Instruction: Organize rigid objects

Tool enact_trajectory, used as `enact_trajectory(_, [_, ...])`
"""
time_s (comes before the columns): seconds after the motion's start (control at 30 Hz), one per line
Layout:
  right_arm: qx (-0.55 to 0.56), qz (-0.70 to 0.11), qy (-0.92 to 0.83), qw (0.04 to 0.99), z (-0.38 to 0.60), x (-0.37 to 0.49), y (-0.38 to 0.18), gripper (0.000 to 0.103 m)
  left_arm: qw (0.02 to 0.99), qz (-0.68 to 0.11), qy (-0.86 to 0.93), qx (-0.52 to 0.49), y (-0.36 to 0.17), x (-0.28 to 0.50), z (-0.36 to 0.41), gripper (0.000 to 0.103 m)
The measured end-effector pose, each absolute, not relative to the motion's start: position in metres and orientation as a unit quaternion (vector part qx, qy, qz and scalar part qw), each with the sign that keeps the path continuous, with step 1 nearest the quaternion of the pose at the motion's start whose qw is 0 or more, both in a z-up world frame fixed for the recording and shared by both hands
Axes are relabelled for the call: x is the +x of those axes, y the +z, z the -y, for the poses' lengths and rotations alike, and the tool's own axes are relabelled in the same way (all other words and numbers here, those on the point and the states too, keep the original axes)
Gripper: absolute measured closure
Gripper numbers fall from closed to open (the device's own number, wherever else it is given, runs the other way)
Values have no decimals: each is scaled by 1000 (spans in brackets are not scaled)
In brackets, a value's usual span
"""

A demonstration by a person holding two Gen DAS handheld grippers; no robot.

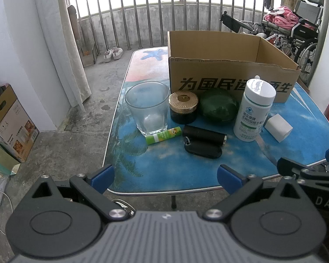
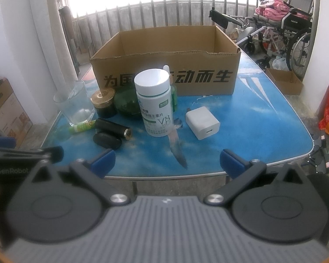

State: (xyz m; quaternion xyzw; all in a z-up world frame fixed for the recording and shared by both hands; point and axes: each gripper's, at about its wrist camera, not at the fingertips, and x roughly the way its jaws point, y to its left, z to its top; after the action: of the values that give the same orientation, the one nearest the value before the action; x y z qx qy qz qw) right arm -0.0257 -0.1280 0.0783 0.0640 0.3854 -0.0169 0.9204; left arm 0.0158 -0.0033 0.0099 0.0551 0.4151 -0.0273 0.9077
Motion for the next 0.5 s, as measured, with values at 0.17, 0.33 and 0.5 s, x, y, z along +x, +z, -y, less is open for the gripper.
enact_trajectory(0.17, [64,-385,-17,920,128,-25,78,1,908,-415,-27,55,10,16,3,3])
enact_trajectory(0.33, [64,-385,-17,920,128,-25,79,1,908,-415,-27,55,10,16,3,3])
enact_trajectory(0.5, [63,-385,-16,921,128,-26,78,1,908,-414,-32,57,11,18,3,3])
